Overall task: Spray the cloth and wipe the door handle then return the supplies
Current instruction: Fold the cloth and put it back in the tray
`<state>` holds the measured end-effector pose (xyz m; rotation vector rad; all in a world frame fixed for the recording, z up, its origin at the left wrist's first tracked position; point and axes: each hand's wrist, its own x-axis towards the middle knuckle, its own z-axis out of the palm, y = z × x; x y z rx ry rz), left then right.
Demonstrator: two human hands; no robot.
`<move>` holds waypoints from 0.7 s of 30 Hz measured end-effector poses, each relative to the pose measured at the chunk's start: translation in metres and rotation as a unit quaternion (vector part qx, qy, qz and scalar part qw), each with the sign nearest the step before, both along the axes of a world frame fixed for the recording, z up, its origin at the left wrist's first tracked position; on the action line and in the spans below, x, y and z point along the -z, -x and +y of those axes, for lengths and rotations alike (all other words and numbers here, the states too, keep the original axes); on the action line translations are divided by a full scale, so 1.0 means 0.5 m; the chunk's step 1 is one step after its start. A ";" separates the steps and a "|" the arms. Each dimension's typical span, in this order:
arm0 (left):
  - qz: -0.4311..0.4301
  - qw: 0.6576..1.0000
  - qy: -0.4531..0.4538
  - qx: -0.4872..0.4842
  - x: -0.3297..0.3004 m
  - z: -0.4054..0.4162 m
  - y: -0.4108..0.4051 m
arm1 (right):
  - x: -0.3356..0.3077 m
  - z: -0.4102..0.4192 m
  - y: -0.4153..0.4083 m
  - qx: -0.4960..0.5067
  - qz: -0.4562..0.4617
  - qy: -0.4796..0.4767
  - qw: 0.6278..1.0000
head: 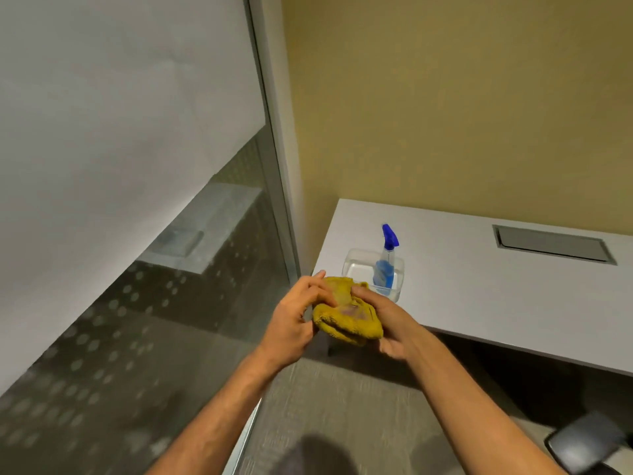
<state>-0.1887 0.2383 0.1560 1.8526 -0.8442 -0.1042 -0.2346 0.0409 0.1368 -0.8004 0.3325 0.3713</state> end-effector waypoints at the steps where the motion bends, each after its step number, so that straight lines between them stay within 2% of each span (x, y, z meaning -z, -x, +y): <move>1: 0.002 1.000 -0.016 0.000 0.003 -0.013 -0.027 | 0.003 -0.013 -0.022 0.018 0.000 0.011 1.000; 4: 0.035 0.998 -0.060 -0.011 0.019 -0.054 -0.097 | 0.024 -0.056 -0.085 0.039 0.006 0.056 0.998; 7: 0.159 0.983 -0.052 -0.072 0.050 -0.109 -0.156 | 0.060 -0.114 -0.149 0.056 0.005 0.115 0.992; 10: 0.325 0.937 -0.028 -0.127 0.077 -0.168 -0.202 | 0.098 -0.174 -0.213 0.046 0.004 0.173 0.984; 12: 0.394 0.910 -0.008 -0.131 0.094 -0.204 -0.225 | 0.126 -0.208 -0.255 0.029 0.008 0.199 0.979; 17: 0.369 0.913 -0.026 -0.172 0.155 -0.282 -0.284 | 0.179 -0.261 -0.327 0.022 0.005 0.237 0.971; 19: 0.363 0.910 -0.028 -0.198 0.181 -0.303 -0.318 | 0.198 -0.265 -0.346 0.019 0.029 0.305 0.952; 21: 0.360 0.909 -0.035 -0.207 0.215 -0.320 -0.352 | 0.217 -0.257 -0.362 0.025 0.041 0.408 0.912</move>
